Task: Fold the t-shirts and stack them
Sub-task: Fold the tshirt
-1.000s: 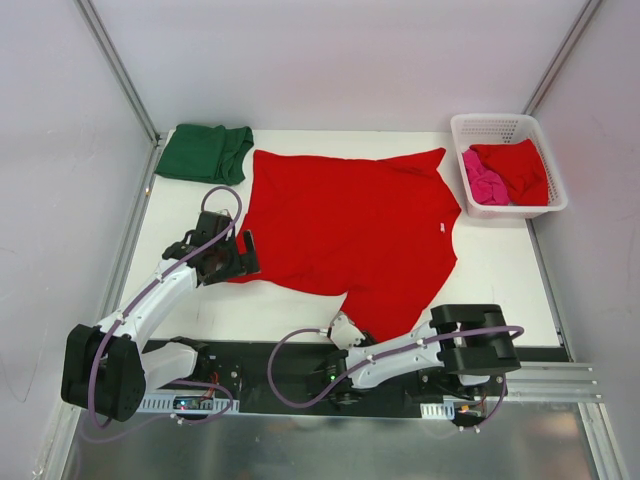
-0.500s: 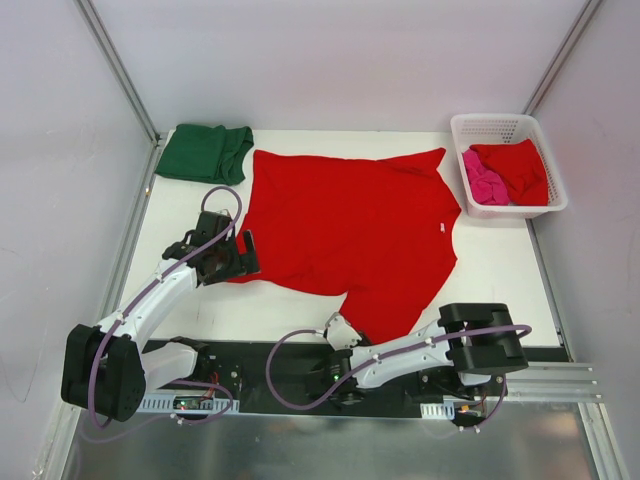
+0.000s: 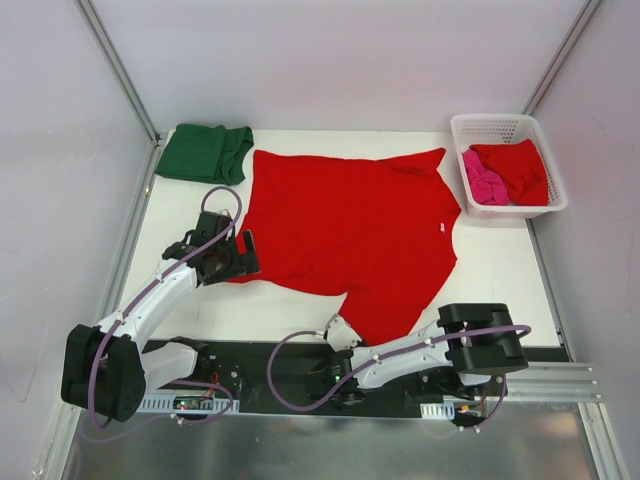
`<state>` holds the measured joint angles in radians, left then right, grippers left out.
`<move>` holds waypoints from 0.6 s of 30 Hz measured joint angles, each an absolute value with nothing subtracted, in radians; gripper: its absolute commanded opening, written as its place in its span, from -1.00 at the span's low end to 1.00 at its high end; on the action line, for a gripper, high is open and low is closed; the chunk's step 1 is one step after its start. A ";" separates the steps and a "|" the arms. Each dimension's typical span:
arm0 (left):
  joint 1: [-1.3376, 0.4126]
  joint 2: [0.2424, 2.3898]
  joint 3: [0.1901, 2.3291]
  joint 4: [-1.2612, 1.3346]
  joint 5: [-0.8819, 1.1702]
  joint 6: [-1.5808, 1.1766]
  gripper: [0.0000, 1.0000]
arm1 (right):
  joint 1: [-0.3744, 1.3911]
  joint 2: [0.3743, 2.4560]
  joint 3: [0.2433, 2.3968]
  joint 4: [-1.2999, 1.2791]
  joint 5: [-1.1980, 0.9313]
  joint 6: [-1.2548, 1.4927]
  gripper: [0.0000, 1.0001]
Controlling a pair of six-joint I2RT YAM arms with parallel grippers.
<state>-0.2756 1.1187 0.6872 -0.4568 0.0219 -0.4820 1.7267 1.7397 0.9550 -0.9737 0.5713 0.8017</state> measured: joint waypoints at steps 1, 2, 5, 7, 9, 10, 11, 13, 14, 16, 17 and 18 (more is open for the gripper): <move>-0.276 1.118 0.687 -0.457 0.022 -0.482 0.98 | 1.727 1.740 0.954 -0.973 0.570 0.801 -0.89; -0.276 1.118 0.687 -0.457 0.022 -0.482 0.99 | 1.727 1.740 0.953 -0.972 0.569 0.801 -0.98; -0.276 1.118 0.687 -0.457 0.022 -0.482 0.99 | 1.727 1.740 0.953 -0.971 0.567 0.801 -0.99; -0.276 1.118 0.687 -0.457 0.022 -0.482 0.99 | 1.727 1.740 0.953 -0.971 0.567 0.801 -0.99; -0.276 1.117 0.686 -0.456 0.022 -0.482 0.99 | 1.727 1.740 0.953 -0.972 0.567 0.802 -0.99; -0.276 1.116 0.684 -0.456 0.022 -0.482 0.99 | 1.727 1.740 0.953 -0.972 0.567 0.803 -0.98; -0.276 1.115 0.682 -0.456 0.022 -0.482 0.99 | 1.727 1.740 0.953 -0.972 0.568 0.803 -0.99; -0.276 1.111 0.677 -0.457 0.022 -0.482 0.99 | 1.727 1.740 0.953 -0.973 0.569 0.804 -0.97; -0.276 1.110 0.675 -0.457 0.022 -0.482 0.99 | 1.727 1.740 0.953 -0.975 0.572 0.805 -0.98; -0.276 1.107 0.672 -0.456 0.022 -0.482 0.98 | 1.727 1.736 0.953 -0.984 0.582 0.809 -0.99; -0.276 1.105 0.671 -0.457 0.022 -0.482 0.98 | 1.727 1.731 0.953 -0.991 0.589 0.810 -0.99; -0.276 1.105 0.670 -0.456 0.022 -0.482 0.99 | 1.727 1.725 0.954 -0.995 0.593 0.811 -0.99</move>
